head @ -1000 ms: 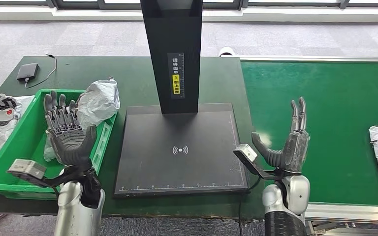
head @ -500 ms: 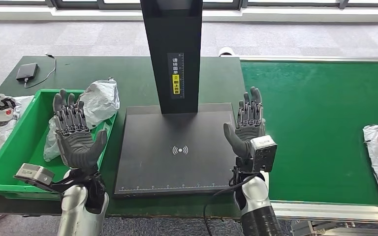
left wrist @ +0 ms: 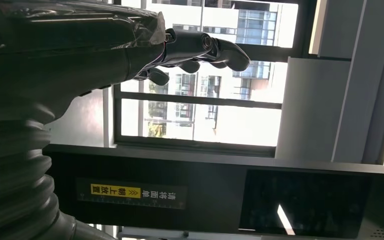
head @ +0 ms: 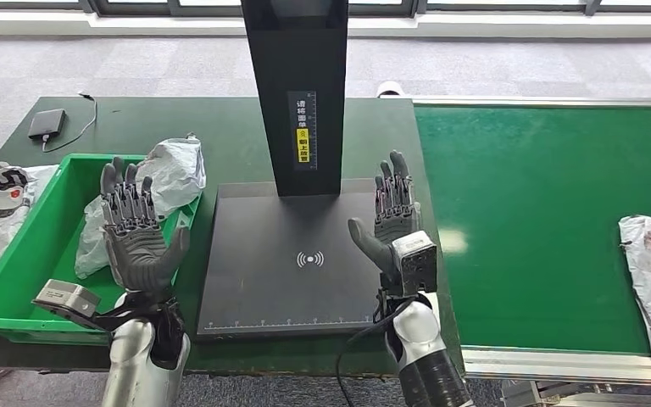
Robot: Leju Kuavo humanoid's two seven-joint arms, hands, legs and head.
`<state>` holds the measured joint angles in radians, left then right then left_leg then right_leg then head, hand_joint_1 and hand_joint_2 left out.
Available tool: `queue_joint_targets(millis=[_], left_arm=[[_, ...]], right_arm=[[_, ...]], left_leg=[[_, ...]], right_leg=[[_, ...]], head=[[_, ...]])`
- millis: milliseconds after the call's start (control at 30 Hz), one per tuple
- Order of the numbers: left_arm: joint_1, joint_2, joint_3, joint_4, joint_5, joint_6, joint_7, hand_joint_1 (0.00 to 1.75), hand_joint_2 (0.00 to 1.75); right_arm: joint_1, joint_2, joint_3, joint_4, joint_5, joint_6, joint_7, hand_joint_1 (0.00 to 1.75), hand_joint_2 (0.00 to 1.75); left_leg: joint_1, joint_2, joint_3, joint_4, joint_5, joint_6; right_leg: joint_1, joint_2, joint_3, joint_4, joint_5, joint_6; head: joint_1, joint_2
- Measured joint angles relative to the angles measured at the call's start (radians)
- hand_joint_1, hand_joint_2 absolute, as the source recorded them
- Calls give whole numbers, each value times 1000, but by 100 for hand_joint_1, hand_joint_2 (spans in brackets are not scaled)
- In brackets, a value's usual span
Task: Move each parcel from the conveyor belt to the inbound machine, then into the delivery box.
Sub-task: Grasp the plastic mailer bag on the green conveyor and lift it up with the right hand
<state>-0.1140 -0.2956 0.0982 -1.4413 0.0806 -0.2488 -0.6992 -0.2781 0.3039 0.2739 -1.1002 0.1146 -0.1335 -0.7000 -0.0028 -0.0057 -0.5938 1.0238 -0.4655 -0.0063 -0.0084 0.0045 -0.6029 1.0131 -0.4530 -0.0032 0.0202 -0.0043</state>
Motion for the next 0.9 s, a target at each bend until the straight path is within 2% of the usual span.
queue_joint_targets(millis=[400,800,833,867,900], left_arm=[[-5,0,0,62,-12,-1,0,0,175],[-6,0,0,90,-14,0,0,0,175],[-6,0,0,91,-14,1,0,14,175],[-6,0,0,93,-13,2,0,56,175],[-6,0,0,94,-13,3,0,99,175]], right_arm=[[-8,2,10,104,32,-100,0,0,175],[-13,2,20,140,34,-114,0,0,175],[-13,2,20,142,34,-118,0,3,175],[-12,2,21,143,35,-121,0,24,175],[-12,2,21,143,37,-123,0,68,175]], left_leg=[[0,0,0,0,0,0],[0,0,0,0,0,0],[0,0,0,0,0,0],[0,0,0,0,0,0],[0,0,0,0,0,0]], right_leg=[[0,0,0,0,0,0],[0,0,0,0,0,0],[0,0,0,0,0,0],[0,0,0,0,0,0],[0,0,0,0,0,0]], head=[[0,0],[0,0],[0,0],[0,0],[0,0]])
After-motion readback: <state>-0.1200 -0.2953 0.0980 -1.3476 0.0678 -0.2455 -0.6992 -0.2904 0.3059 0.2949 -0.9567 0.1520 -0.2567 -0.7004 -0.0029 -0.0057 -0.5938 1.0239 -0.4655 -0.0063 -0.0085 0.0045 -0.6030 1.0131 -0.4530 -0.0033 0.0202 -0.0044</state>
